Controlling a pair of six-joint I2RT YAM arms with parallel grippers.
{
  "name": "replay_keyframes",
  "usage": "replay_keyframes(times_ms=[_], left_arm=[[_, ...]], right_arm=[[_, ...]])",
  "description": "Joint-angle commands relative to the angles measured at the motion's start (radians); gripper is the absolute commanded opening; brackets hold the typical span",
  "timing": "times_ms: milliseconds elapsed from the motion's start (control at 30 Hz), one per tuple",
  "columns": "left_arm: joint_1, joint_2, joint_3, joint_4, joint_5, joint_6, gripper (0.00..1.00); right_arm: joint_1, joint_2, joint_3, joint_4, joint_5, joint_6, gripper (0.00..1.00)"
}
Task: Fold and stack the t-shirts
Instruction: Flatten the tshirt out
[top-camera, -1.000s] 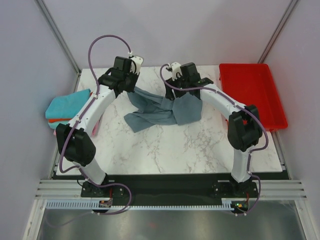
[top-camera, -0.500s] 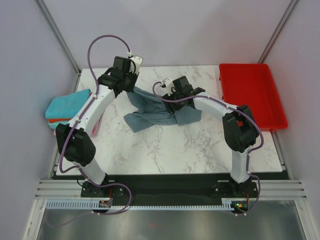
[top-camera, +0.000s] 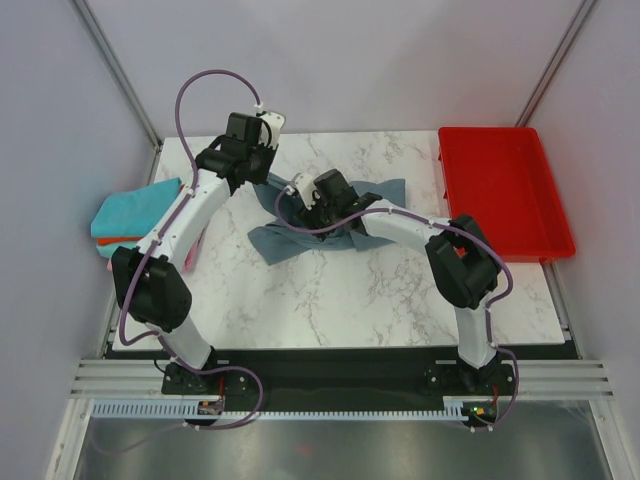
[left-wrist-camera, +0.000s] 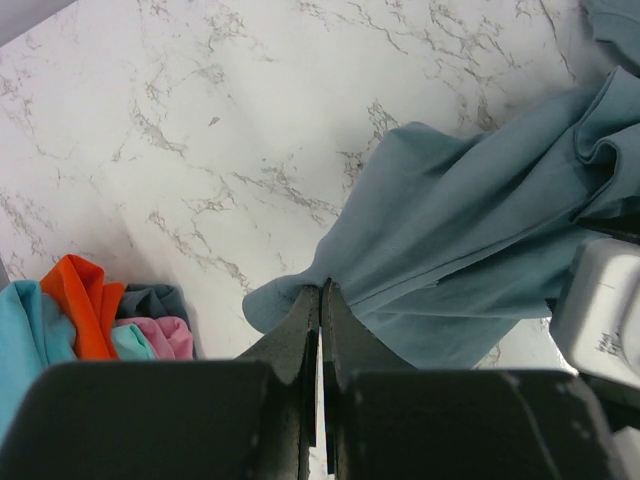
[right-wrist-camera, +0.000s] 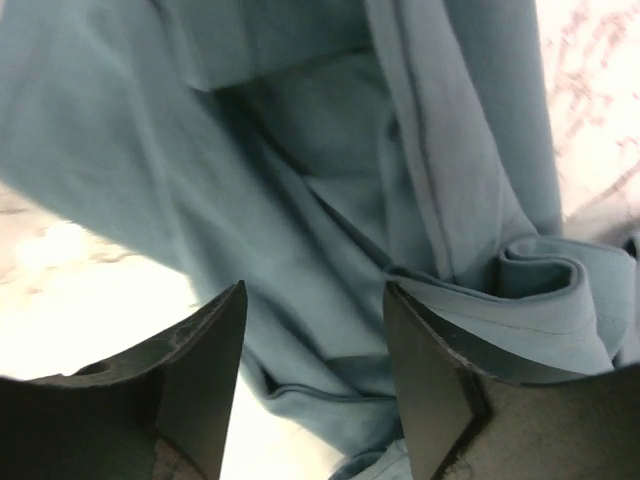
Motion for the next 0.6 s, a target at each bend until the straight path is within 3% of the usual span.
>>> replay_keyframes(times_ms=[0, 67, 233, 567], left_arm=[[0.013, -0.01, 0.015, 0.017, -0.003, -0.021, 0.02], [0.014, -0.013, 0.012, 0.017, -0.002, -0.021, 0.02], [0.016, -0.013, 0.012, 0.016, 0.005, -0.024, 0.02], [0.016, -0.005, 0.013, 0.017, 0.014, -0.027, 0.02]], right_arm=[[-0.013, 0.025, -0.027, 0.09, 0.162, -0.026, 0.64], [-0.013, 0.025, -0.031, 0.115, 0.199, -0.032, 0.59], [-0.013, 0.004, -0.051, 0.156, 0.296, -0.043, 0.57], [-0.015, -0.022, -0.014, 0.173, 0.291, -0.009, 0.47]])
